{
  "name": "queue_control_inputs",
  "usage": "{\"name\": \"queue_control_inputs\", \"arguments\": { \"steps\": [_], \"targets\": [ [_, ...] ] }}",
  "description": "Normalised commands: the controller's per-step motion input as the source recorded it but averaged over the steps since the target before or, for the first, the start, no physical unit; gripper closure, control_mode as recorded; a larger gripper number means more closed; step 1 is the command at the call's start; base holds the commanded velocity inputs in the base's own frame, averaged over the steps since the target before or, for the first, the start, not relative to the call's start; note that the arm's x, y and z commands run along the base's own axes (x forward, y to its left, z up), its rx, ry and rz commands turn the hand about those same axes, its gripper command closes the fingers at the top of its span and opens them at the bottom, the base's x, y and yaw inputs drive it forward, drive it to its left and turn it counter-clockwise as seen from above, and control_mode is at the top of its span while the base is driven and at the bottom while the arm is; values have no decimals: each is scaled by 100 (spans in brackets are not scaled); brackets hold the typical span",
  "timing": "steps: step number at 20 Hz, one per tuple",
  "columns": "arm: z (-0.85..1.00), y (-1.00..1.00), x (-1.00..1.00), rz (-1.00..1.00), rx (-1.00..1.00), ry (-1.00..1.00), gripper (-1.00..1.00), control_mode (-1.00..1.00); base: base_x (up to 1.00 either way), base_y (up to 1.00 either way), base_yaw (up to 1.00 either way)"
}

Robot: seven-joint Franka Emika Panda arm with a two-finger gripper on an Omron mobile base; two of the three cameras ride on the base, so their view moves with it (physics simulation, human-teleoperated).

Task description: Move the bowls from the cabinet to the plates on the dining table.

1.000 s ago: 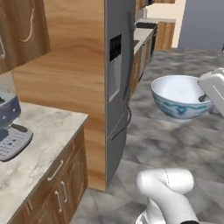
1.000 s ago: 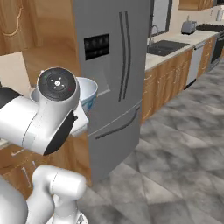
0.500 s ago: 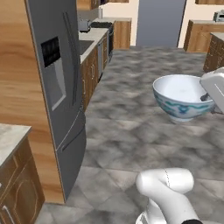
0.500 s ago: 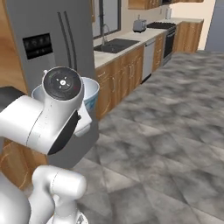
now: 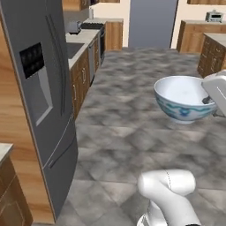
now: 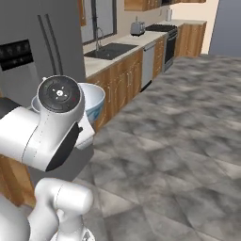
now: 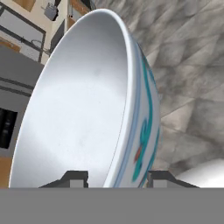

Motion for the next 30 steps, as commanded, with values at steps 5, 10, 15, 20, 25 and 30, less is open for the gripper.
{"name": "queue_control_inputs", "arguments": {
  "steps": [5,10,15,20,25,30],
  "targets": [
    [0,0,0,0,0,0,100,100,100,-40,-3],
    [0,0,0,0,0,0,100,100,100,-62,-2],
    [0,0,0,0,0,0,100,100,100,-65,-10],
    [0,0,0,0,0,0,100,100,100,-69,-24],
    [0,0,0,0,0,0,100,100,100,-63,-26],
    [0,0,0,0,0,0,100,100,100,-41,-28]
  ]
}}
